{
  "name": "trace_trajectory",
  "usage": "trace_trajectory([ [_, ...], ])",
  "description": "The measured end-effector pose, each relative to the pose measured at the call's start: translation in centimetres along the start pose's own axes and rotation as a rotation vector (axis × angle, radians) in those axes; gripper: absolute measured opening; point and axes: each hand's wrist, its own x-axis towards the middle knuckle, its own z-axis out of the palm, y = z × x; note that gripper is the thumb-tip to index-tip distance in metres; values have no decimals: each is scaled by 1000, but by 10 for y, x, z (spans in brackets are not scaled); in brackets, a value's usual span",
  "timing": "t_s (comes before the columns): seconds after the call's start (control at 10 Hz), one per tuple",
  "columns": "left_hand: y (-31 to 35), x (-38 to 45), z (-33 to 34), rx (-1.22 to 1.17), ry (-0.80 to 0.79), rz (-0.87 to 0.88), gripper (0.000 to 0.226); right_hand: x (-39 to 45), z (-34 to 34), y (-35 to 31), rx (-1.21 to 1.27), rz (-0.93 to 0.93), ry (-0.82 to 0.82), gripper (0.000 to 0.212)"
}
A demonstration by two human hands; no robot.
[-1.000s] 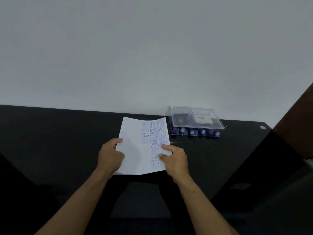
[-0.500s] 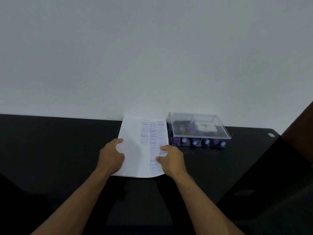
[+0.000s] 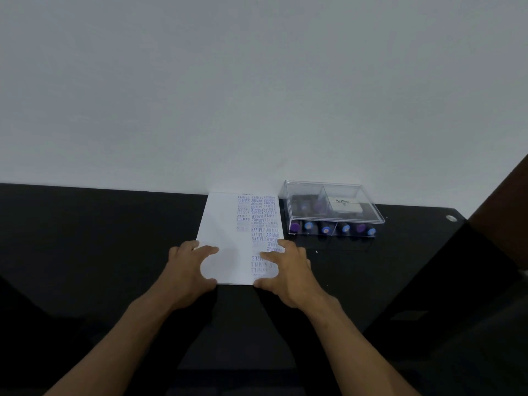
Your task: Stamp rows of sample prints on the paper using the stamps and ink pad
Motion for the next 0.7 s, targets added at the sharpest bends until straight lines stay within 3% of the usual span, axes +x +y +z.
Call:
trace_trajectory([
  [0.4, -1, 5, 5, 104, 25, 49, 50, -5, -2, -13, -181, -20, -73, 76],
  [0.7, 6, -53, -1, 67, 241, 131, 61, -58, -21, -28, -128, -25, 86, 83],
])
